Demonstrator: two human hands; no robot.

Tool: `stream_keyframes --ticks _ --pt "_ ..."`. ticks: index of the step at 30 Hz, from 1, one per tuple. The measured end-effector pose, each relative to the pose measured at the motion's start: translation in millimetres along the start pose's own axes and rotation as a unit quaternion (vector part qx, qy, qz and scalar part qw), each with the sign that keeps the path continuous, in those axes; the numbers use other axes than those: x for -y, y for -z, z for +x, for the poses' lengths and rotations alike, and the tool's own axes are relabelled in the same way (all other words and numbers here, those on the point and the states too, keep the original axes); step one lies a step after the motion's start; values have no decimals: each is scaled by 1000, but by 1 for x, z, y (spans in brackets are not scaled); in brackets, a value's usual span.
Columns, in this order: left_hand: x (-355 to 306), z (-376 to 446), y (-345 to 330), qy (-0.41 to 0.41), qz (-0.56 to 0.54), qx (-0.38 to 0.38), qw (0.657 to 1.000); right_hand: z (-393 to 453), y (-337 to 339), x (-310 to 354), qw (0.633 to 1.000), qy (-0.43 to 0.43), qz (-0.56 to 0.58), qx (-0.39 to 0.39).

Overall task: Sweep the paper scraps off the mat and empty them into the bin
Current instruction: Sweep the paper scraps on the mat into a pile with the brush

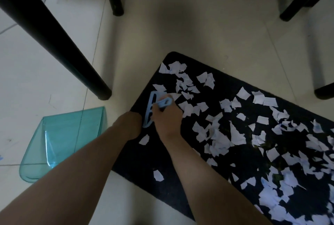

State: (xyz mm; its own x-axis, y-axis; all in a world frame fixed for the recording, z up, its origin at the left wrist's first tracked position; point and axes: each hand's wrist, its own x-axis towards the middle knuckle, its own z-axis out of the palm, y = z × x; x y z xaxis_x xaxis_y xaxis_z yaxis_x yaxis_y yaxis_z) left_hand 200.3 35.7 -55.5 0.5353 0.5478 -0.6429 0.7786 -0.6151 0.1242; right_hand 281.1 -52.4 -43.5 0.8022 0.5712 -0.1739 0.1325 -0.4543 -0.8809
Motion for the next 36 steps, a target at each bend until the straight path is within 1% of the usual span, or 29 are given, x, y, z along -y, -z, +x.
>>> stream_keyframes --ticks 1,3,4,6,8,10,12,14,17,20,22,25,27,28,31,33,36 --pt "2 -1 -2 -6 -1 7 1000 3 -4 -5 999 2 -41 16" --pt "8 -3 -10 -39 -16 25 999 9 9 -15 993 -12 -113 21" --pt "12 -5 -14 -58 -29 25 998 12 22 -21 990 -23 -138 7" --pt "21 -4 -18 -75 -59 12 995 15 53 -32 983 -40 -173 -45" --pt "25 -2 -20 -81 -75 12 994 16 86 -41 973 -52 -201 -97" --pt "23 1 -22 -69 -71 -5 995 18 114 -43 966 -55 -213 -135" --pt "20 -1 -24 -42 -77 -35 995 18 128 -35 970 -54 -180 -152" --pt "17 -5 -23 -19 -85 -46 995 17 121 -23 982 -41 -124 -139" --pt "13 -9 -20 -10 -72 -7 997 13 86 -8 996 -14 -57 -74" --pt "11 -8 -16 6 -59 15 998 10 50 -5 999 15 -47 -21" --pt "11 -8 -15 8 -48 19 999 8 32 -7 999 26 -18 7" --pt "11 -6 -15 10 -34 23 999 14 12 -3 997 -18 61 42" --pt "12 -4 -15 7 -27 22 999 26 1 0 992 -63 102 42" --pt "14 -3 -16 2 -24 20 1000 34 -2 1 993 -75 91 29" --pt "16 -3 -16 -12 -13 16 1000 54 6 -2 997 -71 -7 -22" --pt "18 -2 -16 -23 -12 16 1000 57 27 -7 993 -62 -74 -60" --pt "19 -1 -18 -37 -8 20 999 53 70 -21 977 -64 -166 -113"
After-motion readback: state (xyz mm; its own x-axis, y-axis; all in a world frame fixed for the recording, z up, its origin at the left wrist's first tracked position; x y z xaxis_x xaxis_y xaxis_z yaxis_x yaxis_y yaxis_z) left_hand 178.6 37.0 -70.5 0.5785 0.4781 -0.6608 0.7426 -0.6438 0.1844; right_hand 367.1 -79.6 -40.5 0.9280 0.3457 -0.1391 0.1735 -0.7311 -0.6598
